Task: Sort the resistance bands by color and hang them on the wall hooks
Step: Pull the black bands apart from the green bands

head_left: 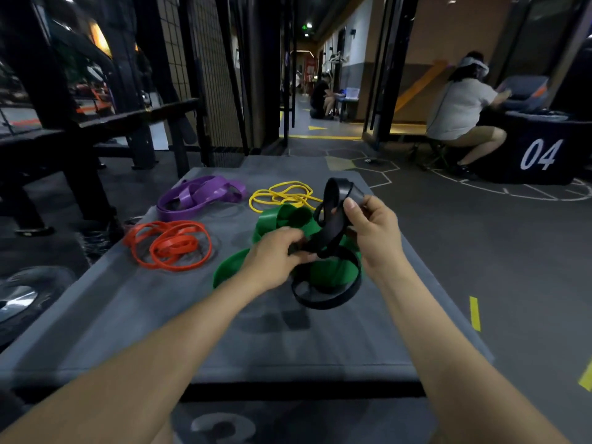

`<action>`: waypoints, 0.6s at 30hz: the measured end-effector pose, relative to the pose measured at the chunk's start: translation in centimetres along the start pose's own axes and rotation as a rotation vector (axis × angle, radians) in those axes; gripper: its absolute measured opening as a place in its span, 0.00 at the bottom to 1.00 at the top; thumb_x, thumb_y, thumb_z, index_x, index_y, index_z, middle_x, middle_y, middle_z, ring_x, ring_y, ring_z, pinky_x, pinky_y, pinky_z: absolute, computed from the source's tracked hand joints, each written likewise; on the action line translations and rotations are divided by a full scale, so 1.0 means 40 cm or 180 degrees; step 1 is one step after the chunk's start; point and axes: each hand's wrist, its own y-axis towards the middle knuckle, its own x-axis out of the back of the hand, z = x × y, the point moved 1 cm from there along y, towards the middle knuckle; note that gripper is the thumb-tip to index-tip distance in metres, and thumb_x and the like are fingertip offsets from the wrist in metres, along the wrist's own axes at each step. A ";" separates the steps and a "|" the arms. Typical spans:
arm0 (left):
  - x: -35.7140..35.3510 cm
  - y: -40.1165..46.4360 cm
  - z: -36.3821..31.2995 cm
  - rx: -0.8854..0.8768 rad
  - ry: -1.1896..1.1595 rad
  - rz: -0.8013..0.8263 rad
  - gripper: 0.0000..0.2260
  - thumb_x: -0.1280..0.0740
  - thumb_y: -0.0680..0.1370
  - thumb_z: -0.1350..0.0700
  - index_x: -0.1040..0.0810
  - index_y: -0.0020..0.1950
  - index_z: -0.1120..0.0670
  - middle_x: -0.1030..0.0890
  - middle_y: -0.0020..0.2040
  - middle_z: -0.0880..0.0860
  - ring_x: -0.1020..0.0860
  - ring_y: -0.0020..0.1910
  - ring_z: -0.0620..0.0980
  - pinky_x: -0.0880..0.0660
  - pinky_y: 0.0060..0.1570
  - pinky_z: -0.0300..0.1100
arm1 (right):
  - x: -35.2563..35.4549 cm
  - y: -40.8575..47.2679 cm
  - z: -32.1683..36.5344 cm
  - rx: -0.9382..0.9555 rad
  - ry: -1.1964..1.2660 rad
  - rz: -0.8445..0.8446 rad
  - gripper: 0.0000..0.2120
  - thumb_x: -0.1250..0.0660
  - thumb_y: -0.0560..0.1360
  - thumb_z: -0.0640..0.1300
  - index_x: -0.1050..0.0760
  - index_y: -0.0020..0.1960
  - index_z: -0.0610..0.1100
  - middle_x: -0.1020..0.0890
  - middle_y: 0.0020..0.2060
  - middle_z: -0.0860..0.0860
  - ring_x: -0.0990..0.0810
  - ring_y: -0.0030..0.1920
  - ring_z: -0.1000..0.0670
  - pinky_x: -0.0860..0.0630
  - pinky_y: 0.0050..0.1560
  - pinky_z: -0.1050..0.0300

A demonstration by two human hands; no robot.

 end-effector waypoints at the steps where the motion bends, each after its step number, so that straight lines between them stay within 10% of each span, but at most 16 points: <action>1: 0.018 0.004 -0.014 0.0008 -0.0251 0.0038 0.06 0.29 0.73 0.57 0.24 0.41 0.57 0.26 0.37 0.51 0.26 0.40 0.52 0.32 0.41 0.45 | -0.006 0.012 0.016 -0.0023 -0.0018 -0.0015 0.10 0.37 0.78 0.37 0.28 0.38 0.45 0.21 0.34 0.49 0.22 0.33 0.55 0.24 0.36 0.61; 6: 0.128 0.005 -0.112 0.0216 -0.1764 0.0238 0.06 0.38 0.78 0.60 0.28 0.41 0.56 0.26 0.38 0.56 0.27 0.37 0.46 0.31 0.38 0.39 | -0.014 0.051 0.076 -0.0094 -0.0671 -0.0068 0.09 0.37 0.77 0.38 0.29 0.39 0.47 0.23 0.38 0.47 0.24 0.38 0.50 0.25 0.36 0.63; 13: 0.181 -0.023 -0.126 0.0342 -0.1510 0.0221 0.10 0.35 0.77 0.59 0.26 0.35 0.52 0.28 0.29 0.45 0.32 0.24 0.34 0.36 0.30 0.31 | -0.007 0.020 0.171 -0.0097 -0.0775 -0.0073 0.03 0.36 0.76 0.34 0.25 0.47 0.41 0.21 0.42 0.43 0.23 0.42 0.46 0.27 0.48 0.52; 18: 0.135 -0.061 -0.144 0.0379 -0.1410 0.0449 0.11 0.31 0.73 0.65 0.27 0.35 0.53 0.26 0.27 0.43 0.30 0.25 0.34 0.32 0.32 0.28 | -0.006 -0.013 0.267 -0.0262 -0.0686 0.0239 0.09 0.36 0.77 0.38 0.27 0.40 0.47 0.22 0.37 0.48 0.23 0.37 0.51 0.27 0.39 0.59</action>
